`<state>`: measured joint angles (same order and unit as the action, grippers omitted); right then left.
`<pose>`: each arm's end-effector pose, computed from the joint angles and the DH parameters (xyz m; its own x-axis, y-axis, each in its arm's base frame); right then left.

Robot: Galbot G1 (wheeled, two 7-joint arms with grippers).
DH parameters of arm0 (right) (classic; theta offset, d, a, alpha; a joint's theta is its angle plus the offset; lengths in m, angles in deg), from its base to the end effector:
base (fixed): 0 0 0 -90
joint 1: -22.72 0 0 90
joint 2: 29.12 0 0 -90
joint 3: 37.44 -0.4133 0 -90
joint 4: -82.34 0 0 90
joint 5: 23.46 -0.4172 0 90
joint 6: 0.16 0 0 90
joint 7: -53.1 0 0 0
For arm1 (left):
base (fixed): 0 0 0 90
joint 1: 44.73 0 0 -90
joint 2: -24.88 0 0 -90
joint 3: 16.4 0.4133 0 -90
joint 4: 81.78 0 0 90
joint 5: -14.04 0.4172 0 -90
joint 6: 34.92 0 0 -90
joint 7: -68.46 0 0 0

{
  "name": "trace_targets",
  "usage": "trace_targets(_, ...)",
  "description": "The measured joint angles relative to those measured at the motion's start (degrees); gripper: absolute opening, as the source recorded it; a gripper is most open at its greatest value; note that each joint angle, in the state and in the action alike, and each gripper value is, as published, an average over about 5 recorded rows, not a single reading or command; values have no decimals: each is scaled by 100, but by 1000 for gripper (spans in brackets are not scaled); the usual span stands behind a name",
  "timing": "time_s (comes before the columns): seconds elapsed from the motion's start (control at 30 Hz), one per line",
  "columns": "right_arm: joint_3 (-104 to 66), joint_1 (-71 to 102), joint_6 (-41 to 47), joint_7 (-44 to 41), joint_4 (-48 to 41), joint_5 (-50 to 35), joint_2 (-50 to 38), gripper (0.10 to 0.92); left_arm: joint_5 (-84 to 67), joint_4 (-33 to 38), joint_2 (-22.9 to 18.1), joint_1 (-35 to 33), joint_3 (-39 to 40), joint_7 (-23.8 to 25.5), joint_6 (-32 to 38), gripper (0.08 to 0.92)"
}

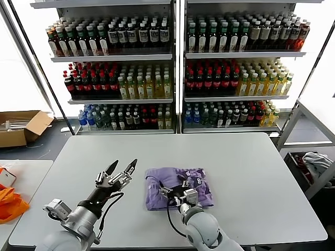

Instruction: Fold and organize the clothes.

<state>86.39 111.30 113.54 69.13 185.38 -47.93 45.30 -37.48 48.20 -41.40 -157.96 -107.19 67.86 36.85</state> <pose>0.3466 0.1322 -0.3597 -0.8593 -0.3745 0.3484 -0.3661 0.9260 0.0925 0.2420 0.0625 -0.2466 -0.9198 0.3903 0.0408 0.3279 0.8214 -0.4667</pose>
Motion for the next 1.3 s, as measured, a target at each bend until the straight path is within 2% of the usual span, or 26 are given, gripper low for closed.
trace_targets(0.5,-1601,1289,-867,-503,1860,181,-312,823,35,70,19,-76,-193,81,6,823)
trace_targets(0.93,-3555,2956,-1910,-1302,2127,375,-174,823,685,36,-226,-321,-678,404,-11,823)
trace_targets(1.3,-4087,3476,-2183,-1583,2234,393,-112,823,1608,23,-621,-574,-1221,818,-41,823)
